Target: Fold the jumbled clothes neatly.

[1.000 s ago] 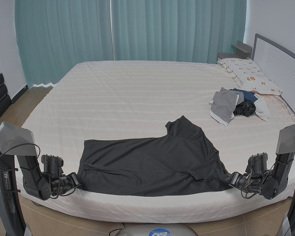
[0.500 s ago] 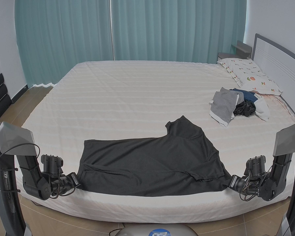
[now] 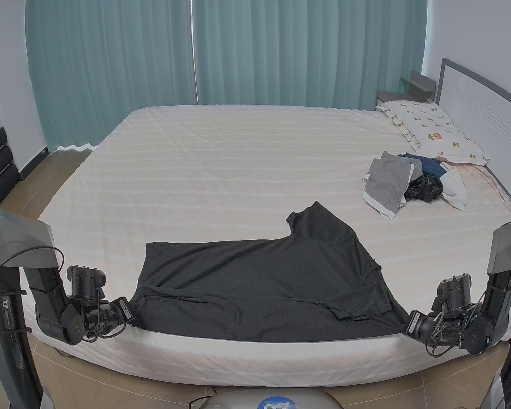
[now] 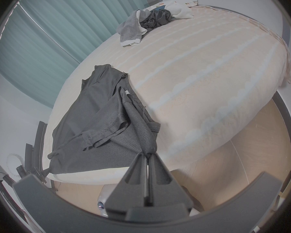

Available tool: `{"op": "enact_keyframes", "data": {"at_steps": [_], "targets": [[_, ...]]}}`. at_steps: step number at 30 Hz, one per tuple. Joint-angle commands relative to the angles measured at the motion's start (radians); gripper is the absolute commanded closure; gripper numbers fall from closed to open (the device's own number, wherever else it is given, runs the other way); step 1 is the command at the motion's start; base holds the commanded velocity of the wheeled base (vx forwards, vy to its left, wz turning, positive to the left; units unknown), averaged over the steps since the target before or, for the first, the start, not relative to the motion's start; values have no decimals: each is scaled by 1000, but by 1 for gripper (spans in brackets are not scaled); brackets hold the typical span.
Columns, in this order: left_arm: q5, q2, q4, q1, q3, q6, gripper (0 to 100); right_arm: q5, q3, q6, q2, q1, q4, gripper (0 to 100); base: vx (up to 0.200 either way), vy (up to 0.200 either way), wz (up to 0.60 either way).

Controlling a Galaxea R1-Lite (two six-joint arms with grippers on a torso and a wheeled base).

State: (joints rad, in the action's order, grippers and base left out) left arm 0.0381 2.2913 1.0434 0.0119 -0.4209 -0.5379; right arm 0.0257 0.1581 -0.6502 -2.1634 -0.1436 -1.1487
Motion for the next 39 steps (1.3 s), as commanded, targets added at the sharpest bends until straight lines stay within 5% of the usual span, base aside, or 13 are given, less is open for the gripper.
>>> {"op": "enact_keyframes", "data": {"at_steps": [1,15,16,25,30,39], "targets": [[-3,-33,-16,11,2,6,100,0,-34,1,37,-4,1,100,0,0,0],[-9,-49,-126,16,34,101,100,-1,-51,12,2,-30,0,100,0,0,0],[-9,-49,-126,16,37,108,0,-1,-49,12,-4,-30,0,0,0,0,0],[-6,-79,-108,56,-1,95,0,-1,-20,12,77,-19,-17,0,0,0,0],[2,-151,-114,74,-50,-10,0,-1,18,7,131,-14,-17,0,0,0,0],[14,-156,-114,-15,-108,-93,0,2,64,-2,103,-28,-17,0,0,0,0]]}}
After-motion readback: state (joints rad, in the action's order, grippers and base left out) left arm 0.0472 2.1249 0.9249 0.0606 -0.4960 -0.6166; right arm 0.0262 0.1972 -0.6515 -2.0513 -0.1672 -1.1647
